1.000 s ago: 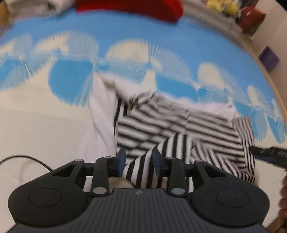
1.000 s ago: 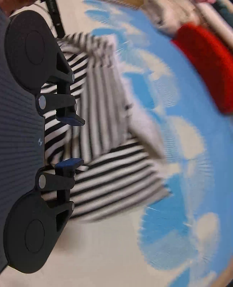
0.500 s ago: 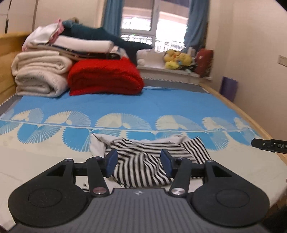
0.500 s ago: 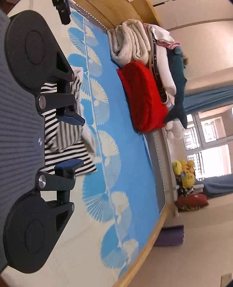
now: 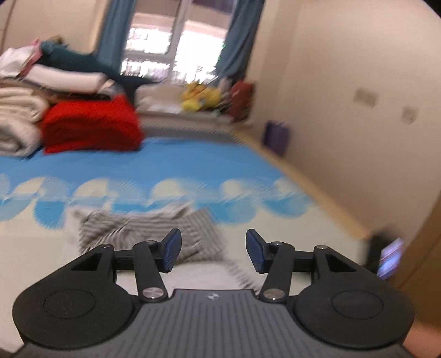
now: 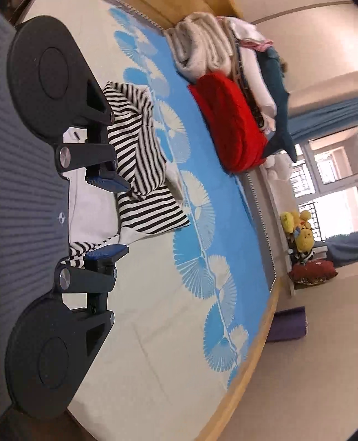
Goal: Fold small clothes
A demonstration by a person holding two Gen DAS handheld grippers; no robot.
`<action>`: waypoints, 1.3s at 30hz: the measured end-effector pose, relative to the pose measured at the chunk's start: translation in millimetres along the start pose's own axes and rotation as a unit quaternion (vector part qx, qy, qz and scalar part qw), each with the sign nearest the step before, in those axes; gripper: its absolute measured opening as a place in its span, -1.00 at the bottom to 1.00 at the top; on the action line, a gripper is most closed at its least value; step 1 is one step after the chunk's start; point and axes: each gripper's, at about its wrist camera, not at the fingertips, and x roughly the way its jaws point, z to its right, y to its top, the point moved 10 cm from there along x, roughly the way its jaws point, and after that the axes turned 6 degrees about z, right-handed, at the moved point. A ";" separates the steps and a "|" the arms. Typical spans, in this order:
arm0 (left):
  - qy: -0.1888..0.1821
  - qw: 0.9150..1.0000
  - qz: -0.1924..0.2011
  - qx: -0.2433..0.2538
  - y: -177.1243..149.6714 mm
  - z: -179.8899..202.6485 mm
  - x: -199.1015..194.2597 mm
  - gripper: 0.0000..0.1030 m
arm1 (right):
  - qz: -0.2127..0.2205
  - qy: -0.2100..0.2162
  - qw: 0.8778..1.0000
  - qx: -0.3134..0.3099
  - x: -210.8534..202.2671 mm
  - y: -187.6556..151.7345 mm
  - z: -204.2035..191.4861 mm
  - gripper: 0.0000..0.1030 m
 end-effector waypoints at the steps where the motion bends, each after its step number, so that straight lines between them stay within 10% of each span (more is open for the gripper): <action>1: -0.008 1.000 0.009 -0.002 18.4 11.3 -10.8 0.11 | 0.000 -0.004 1.000 -0.002 1.6 -1.8 2.1 -0.15; 8: -0.046 0.996 0.059 -0.043 70.7 16.0 -29.6 0.12 | -0.036 -0.002 0.999 0.017 20.1 -17.8 9.5 -0.10; 14: 0.084 0.995 -0.032 0.032 -51.5 -92.1 38.1 0.11 | -0.109 -0.017 0.994 0.028 44.6 -51.1 23.7 -0.02; 21: 0.206 0.963 -0.172 -0.035 -179.2 -207.9 76.1 0.23 | -0.193 -0.037 0.980 0.017 67.3 -96.0 33.0 0.20; 31: 0.280 0.918 -0.274 -0.065 -233.1 -262.2 86.6 0.56 | -0.262 -0.092 0.961 -0.018 86.6 -137.5 44.7 0.38; 39: 0.292 0.902 -0.276 -0.159 -244.4 -286.9 76.0 0.46 | -0.264 -0.101 0.959 -0.009 84.7 -142.7 48.2 0.40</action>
